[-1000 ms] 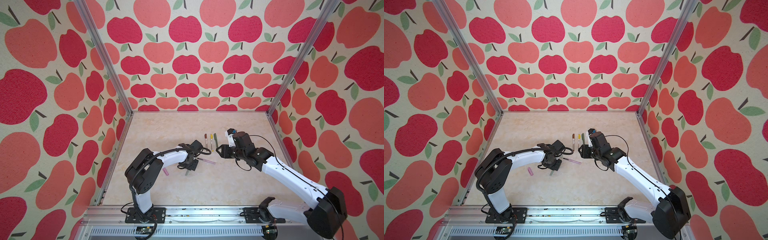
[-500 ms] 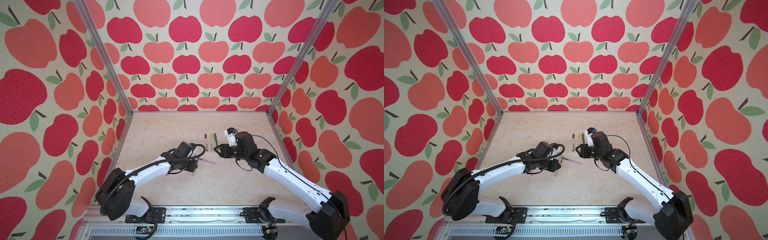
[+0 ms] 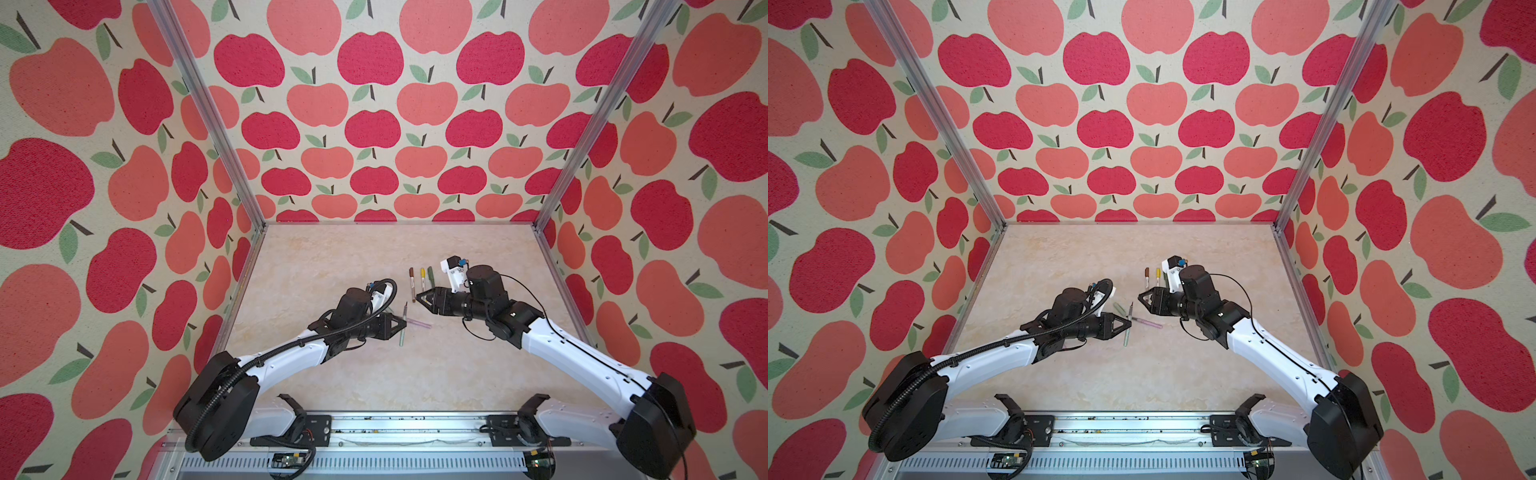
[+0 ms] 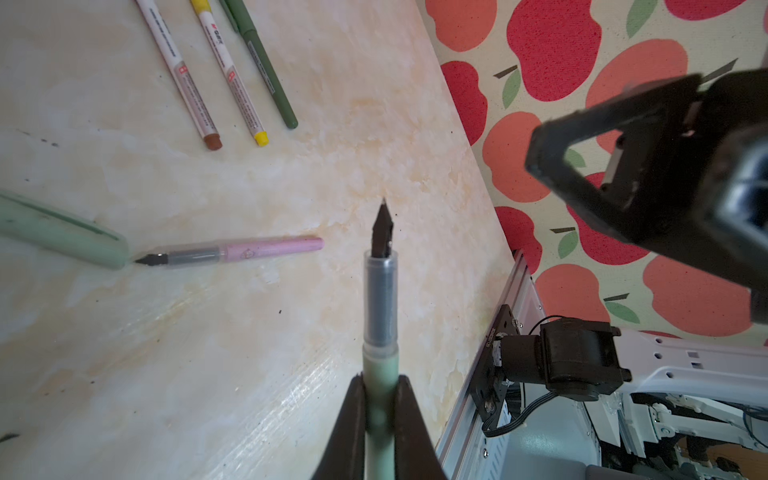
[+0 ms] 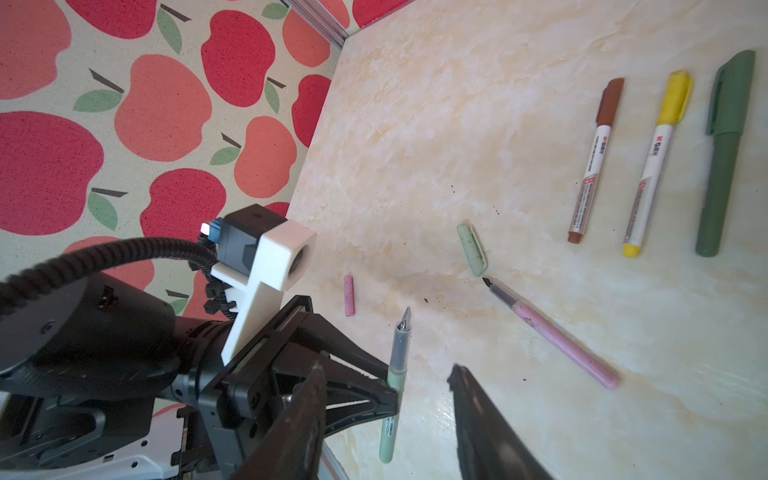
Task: Insert the pens into the pen caps
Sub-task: 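Lift the mint pen nib-up with the left gripper while the right gripper hovers nearby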
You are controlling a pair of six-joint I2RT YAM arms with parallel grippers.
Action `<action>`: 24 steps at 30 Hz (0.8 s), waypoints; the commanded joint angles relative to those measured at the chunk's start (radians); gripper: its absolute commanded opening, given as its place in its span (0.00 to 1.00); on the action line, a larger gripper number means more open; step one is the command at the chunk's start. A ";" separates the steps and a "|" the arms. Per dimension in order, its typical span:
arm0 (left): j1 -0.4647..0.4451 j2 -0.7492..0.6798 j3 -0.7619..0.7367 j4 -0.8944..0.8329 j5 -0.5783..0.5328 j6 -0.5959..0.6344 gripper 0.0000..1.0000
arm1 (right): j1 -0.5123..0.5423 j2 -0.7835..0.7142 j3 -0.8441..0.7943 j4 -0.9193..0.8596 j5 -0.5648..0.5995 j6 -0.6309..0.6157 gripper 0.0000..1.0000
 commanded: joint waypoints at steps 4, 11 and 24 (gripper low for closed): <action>-0.007 -0.030 -0.007 0.094 0.011 -0.035 0.00 | 0.042 0.074 0.006 0.044 -0.029 0.027 0.51; -0.014 -0.027 -0.015 0.111 0.003 -0.042 0.00 | 0.068 0.127 0.026 0.067 -0.040 0.033 0.49; -0.020 -0.027 -0.030 0.136 -0.023 -0.046 0.00 | 0.099 0.181 0.047 0.096 -0.047 0.055 0.14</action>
